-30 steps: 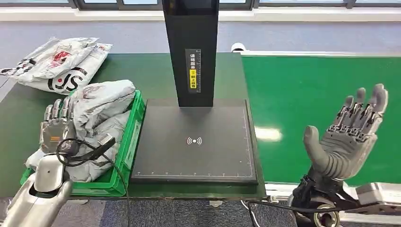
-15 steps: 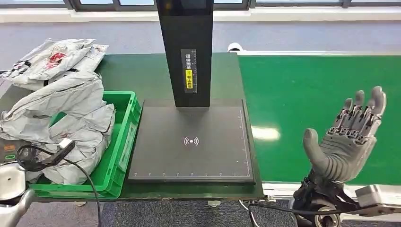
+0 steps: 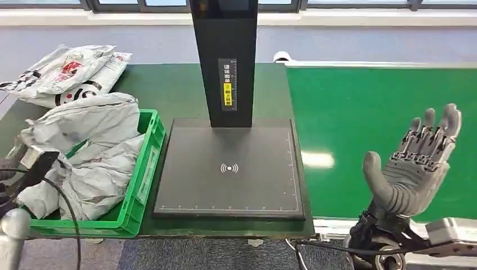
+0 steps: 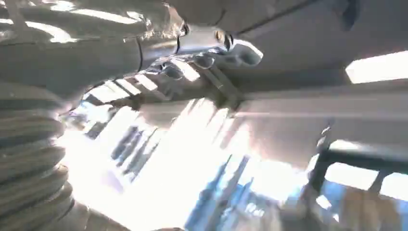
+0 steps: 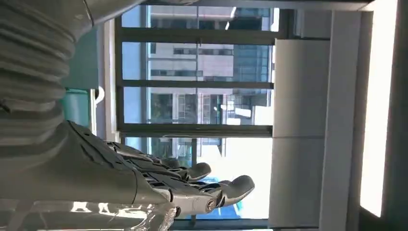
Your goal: Moved the parcel from conveyor to table for the left to box.
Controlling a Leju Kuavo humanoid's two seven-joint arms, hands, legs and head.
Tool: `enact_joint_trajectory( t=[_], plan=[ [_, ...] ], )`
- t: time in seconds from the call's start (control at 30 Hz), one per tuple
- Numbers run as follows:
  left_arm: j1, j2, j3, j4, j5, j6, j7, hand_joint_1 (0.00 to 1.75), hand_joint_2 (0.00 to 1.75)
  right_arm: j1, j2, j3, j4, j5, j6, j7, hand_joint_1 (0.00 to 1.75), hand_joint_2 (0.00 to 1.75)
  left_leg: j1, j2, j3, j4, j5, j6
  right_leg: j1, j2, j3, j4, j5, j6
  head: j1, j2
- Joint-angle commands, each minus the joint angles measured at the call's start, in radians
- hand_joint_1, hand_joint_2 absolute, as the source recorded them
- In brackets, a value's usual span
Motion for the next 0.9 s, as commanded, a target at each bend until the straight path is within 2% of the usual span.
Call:
enact_joint_trajectory(
  t=[0.03,0.27,0.33,0.43,0.53,0.6,0.77,0.8,0.9],
  plan=[
    [-0.133,-0.247,0.117,-0.184,0.225,-0.003,-0.198,0.0,1.75,-0.04,-0.005,0.018,0.061,-0.019,-0.003,-0.01,0.0,1.75,0.0,-0.002,0.0,-0.001,0.002,0.002,0.0,-0.003,0.001,-0.002,0.001,0.001,0.0,0.0],
    [-0.208,-0.148,-0.114,-0.199,0.39,-0.003,-0.105,0.0,1.75,-0.052,-0.018,0.041,0.084,-0.041,-0.021,-0.025,0.0,1.75,0.001,-0.006,-0.001,0.001,0.002,0.001,0.001,-0.007,0.001,-0.001,0.0,0.0,0.0,0.0],
    [-0.233,-0.143,-0.135,-0.196,0.447,-0.003,-0.121,0.0,1.75,-0.058,-0.023,0.047,0.089,-0.049,-0.025,-0.026,0.0,1.75,0.001,-0.005,0.0,0.0,0.002,0.001,0.0,-0.006,0.001,-0.001,0.0,0.0,0.0,0.0],
    [-0.231,-0.105,-0.237,-0.219,0.603,-0.018,-0.114,0.0,1.75,-0.069,-0.034,0.055,0.098,-0.061,-0.034,-0.03,0.0,1.75,0.002,-0.006,0.0,0.0,0.002,0.0,0.001,-0.007,0.001,-0.001,0.001,0.0,0.0,0.0],
    [-0.221,-0.103,-0.302,-0.245,0.669,-0.059,-0.105,0.0,1.75,-0.073,-0.036,0.054,0.101,-0.067,-0.035,-0.031,0.0,1.75,0.002,-0.004,0.0,0.0,0.002,0.0,0.001,-0.005,0.001,-0.002,0.001,0.0,0.0,0.0],
    [-0.208,-0.123,-0.374,-0.277,0.82,-0.158,-0.099,0.0,1.75,-0.076,-0.037,0.052,0.102,-0.072,-0.03,-0.031,0.0,1.75,0.001,-0.004,0.0,0.0,0.002,0.0,0.001,-0.005,0.001,-0.002,0.001,0.0,0.0,0.0],
    [-0.193,-0.167,-0.496,-0.283,0.895,-0.195,-0.106,0.0,1.75,-0.089,-0.029,0.057,0.12,-0.075,-0.012,-0.025,0.0,1.75,0.001,-0.004,0.001,0.0,0.002,0.0,0.0,-0.005,0.002,-0.002,0.001,0.001,0.0,0.0],
    [-0.182,-0.18,-0.541,-0.272,0.94,-0.239,-0.116,0.0,1.75,-0.096,-0.028,0.064,0.131,-0.076,-0.004,-0.019,0.0,1.75,0.0,-0.005,0.002,-0.002,0.003,0.001,0.0,-0.006,0.003,-0.003,0.001,0.001,0.0,0.0],
    [-0.166,-0.245,-0.649,-0.215,1.065,-0.305,-0.156,0.0,1.75,-0.117,-0.024,0.085,0.162,-0.08,0.007,-0.009,0.0,1.75,-0.001,-0.004,0.002,-0.002,0.002,0.0,-0.001,-0.005,0.003,-0.002,0.001,0.001,0.0,0.0]
  ],
)
